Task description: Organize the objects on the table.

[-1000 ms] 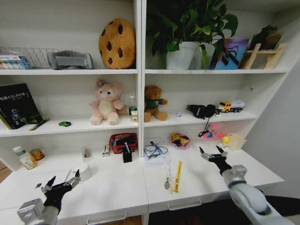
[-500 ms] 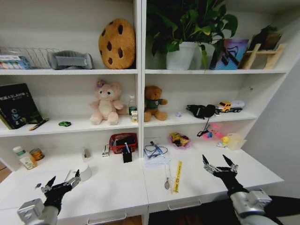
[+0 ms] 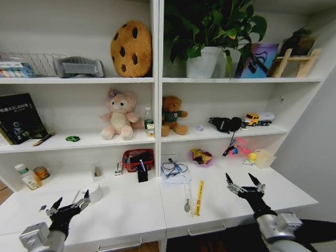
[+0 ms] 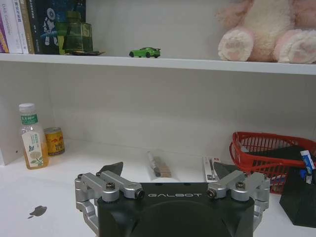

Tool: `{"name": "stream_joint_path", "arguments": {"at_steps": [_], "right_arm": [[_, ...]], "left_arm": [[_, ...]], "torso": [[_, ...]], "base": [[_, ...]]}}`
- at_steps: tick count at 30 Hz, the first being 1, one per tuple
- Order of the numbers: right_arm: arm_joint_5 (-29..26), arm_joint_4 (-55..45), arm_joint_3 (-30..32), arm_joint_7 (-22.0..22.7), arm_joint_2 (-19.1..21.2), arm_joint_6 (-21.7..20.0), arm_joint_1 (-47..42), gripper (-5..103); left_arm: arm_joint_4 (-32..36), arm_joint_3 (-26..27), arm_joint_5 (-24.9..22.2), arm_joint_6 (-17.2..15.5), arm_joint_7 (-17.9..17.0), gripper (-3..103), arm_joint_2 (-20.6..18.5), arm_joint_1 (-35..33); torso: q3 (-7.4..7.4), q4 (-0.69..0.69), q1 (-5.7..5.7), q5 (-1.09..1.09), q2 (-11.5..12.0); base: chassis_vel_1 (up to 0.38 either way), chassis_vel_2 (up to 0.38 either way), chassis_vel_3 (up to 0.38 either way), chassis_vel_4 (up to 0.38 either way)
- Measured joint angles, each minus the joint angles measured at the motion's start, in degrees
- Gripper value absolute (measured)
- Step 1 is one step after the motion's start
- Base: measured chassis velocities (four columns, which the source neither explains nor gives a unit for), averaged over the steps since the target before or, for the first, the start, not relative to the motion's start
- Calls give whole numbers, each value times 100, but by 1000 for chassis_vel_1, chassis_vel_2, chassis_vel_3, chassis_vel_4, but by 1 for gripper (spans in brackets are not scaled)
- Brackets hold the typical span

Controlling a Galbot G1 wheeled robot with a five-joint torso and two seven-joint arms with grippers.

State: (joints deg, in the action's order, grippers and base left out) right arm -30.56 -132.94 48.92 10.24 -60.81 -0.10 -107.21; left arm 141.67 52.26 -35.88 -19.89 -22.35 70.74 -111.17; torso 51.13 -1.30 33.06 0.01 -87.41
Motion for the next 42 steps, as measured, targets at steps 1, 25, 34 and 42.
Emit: {"name": "stream_joint_path", "arguments": {"at_steps": [1, 25, 34, 42], "right_arm": [[0, 0, 0, 0, 0, 0, 0, 100], [-6, 20, -10, -9, 6, 1, 15, 100], [-7, 23, -12, -9, 6, -1, 17, 100], [-7, 23, -12, -11, 6, -1, 17, 100]], "left_arm": [[0, 0, 0, 0, 0, 100, 0, 0], [0, 0, 0, 0, 0, 100, 0, 0], [0, 1, 0, -1, -6, 100, 0, 0], [0, 2, 0, -1, -3, 100, 0, 0]], "torso": [[0, 0, 0, 0, 0], [0, -1, 0, 2, -1], [2, 2, 2, 0, 1], [0, -1, 1, -2, 0]], "base": [[0, 0, 0, 0], [184, 193, -199, -185], [354, 365, -365, -357], [326, 323, -328, -335]]}}
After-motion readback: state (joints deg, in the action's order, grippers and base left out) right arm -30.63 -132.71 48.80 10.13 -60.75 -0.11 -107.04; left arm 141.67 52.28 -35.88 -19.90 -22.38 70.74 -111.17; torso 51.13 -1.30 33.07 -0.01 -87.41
